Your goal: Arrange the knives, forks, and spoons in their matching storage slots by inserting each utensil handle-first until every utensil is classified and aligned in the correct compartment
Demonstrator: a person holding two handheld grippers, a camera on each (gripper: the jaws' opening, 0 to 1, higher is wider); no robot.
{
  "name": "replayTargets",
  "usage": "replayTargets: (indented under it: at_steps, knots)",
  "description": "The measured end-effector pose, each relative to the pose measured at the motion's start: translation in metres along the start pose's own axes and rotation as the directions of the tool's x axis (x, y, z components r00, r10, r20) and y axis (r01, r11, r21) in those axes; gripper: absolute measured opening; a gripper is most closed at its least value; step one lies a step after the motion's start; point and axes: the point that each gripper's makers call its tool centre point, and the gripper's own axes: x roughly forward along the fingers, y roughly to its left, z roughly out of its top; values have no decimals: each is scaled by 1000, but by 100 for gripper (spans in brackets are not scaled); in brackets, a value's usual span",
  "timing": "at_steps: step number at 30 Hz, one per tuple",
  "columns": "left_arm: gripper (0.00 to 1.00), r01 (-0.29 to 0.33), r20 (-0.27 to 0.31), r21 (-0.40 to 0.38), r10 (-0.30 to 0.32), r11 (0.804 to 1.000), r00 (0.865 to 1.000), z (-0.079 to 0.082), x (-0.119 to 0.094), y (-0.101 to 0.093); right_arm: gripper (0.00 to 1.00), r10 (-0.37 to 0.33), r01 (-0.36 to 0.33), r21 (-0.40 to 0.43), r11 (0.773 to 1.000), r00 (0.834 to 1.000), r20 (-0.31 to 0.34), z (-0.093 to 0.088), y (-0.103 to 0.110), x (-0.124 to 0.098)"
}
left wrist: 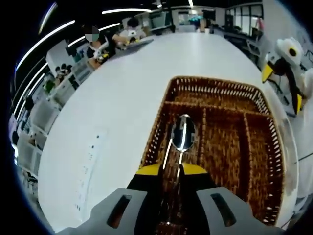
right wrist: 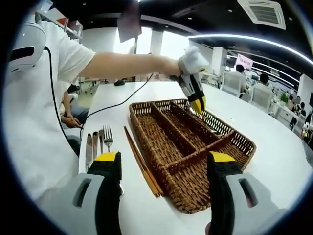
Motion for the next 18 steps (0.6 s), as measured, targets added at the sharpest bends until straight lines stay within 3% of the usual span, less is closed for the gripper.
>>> replayTargets:
  at_steps: [18]
  knots:
    - [16, -10, 31, -42, 12, 999, 999, -4, -3, -9, 74, -8, 8, 4, 1000, 1000, 2, -2, 1, -4]
